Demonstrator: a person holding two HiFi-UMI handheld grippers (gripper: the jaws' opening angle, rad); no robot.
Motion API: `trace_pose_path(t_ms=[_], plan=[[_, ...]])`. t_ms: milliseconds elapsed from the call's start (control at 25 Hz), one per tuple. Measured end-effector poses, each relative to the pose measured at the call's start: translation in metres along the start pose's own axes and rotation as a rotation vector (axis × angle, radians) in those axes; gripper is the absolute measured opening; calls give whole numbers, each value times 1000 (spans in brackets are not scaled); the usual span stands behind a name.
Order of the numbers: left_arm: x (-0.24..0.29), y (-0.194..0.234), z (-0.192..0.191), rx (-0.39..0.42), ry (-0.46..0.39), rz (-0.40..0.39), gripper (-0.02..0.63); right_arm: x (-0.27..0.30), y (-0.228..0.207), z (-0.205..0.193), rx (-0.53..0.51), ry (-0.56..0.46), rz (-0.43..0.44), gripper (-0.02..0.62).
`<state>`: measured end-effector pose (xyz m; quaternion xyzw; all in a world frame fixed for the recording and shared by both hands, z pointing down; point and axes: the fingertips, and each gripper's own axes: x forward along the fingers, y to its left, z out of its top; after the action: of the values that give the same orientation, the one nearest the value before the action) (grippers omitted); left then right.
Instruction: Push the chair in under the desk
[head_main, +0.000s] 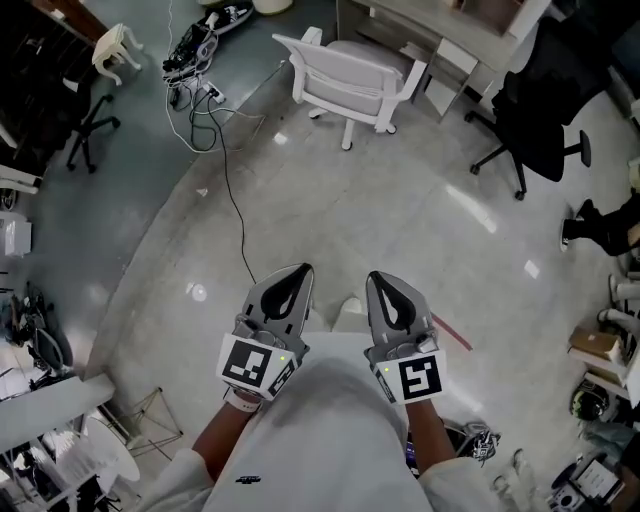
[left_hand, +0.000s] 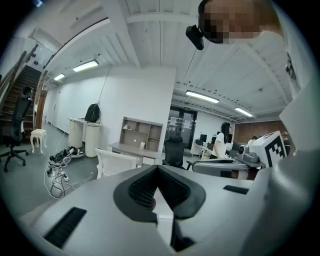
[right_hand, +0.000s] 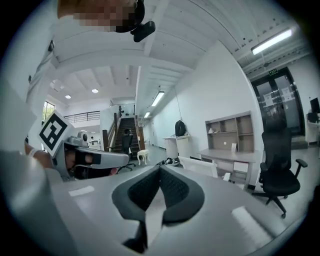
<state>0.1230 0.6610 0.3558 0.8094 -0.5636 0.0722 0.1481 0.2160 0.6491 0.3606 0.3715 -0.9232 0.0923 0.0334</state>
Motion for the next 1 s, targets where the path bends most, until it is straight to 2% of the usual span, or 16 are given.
trace_pose_path(t_ms=[160, 400, 600, 840, 1000], plan=[[-7, 16, 5, -9, -21, -6, 6, 6, 14, -3, -45, 18, -17, 11], [-26, 64, 11, -26, -49, -7, 6, 39, 45, 5, -118, 8, -31, 11], [-51, 103, 6, -39, -59, -5, 6, 69, 69, -4, -160, 63, -24, 11], [-70, 146, 5, -58, -50, -32, 6, 109, 98, 8, -151, 29, -63, 11], [-67, 165, 10, -73, -63, -49, 6, 125, 102, 11, -189, 26, -110, 11]])
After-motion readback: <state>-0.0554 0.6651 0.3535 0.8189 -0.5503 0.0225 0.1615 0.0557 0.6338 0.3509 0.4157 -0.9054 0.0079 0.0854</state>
